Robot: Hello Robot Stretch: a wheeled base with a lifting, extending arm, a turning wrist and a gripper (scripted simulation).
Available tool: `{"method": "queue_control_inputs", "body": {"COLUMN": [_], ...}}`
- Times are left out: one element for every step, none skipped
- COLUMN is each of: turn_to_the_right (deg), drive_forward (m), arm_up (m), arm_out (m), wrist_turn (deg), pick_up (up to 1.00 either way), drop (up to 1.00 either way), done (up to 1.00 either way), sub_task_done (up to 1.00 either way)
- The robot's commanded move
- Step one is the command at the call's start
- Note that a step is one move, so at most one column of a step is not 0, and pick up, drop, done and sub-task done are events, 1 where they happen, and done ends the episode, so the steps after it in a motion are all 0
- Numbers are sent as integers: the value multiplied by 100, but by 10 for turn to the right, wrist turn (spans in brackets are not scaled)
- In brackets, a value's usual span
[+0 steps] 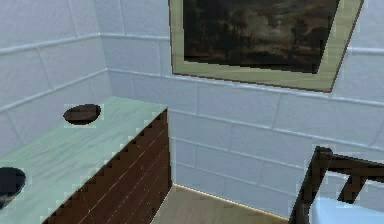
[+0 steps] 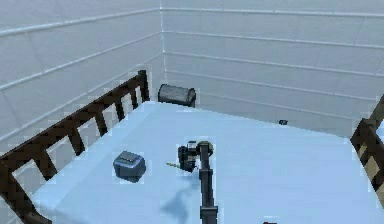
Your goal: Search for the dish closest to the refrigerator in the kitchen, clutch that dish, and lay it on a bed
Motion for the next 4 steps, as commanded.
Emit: {"method": "queue_control_inputs", "body": {"turn_to_the_right": [0,0,0,0], "drive_forward": [0,0,0,0], "arm_up": [-32,0,10,0], "arm_out": [0,0,0,-8], "wrist_turn": [0,0,0,0], "pick_up": [0,0,0,0], "drop": [0,100,0,0], "done": [0,0,0,0], "sub_task_done": [0,0,0,0]}}
